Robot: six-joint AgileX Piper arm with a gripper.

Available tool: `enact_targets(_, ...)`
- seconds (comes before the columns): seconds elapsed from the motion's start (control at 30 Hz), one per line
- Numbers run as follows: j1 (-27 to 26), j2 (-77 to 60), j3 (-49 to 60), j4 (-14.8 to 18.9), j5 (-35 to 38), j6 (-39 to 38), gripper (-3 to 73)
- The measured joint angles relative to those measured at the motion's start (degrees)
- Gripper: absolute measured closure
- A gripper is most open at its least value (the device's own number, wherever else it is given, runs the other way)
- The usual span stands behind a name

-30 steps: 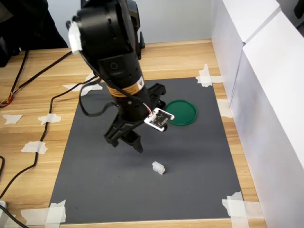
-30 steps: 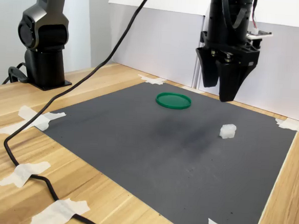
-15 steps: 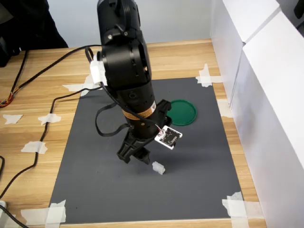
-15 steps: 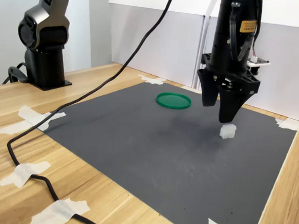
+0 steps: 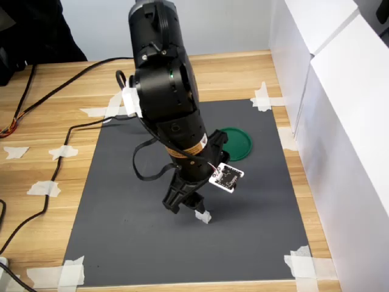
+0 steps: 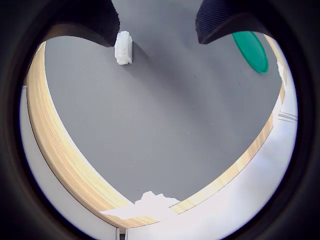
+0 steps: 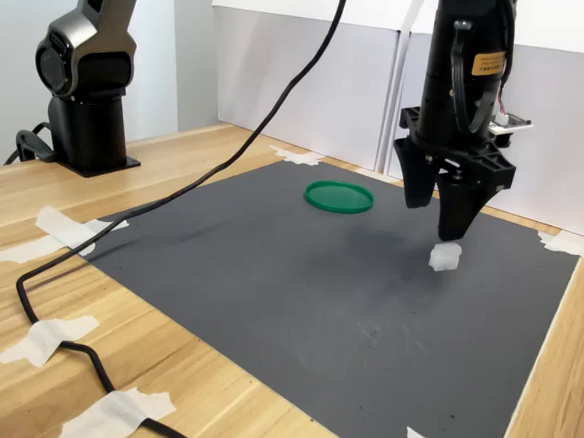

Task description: Grasp a white terminal and put it on the green lid.

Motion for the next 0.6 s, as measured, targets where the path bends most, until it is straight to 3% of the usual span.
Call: enact_targets(0.6,0.3,0.7,0.0,0.7,-0.6,-0.1,5.6)
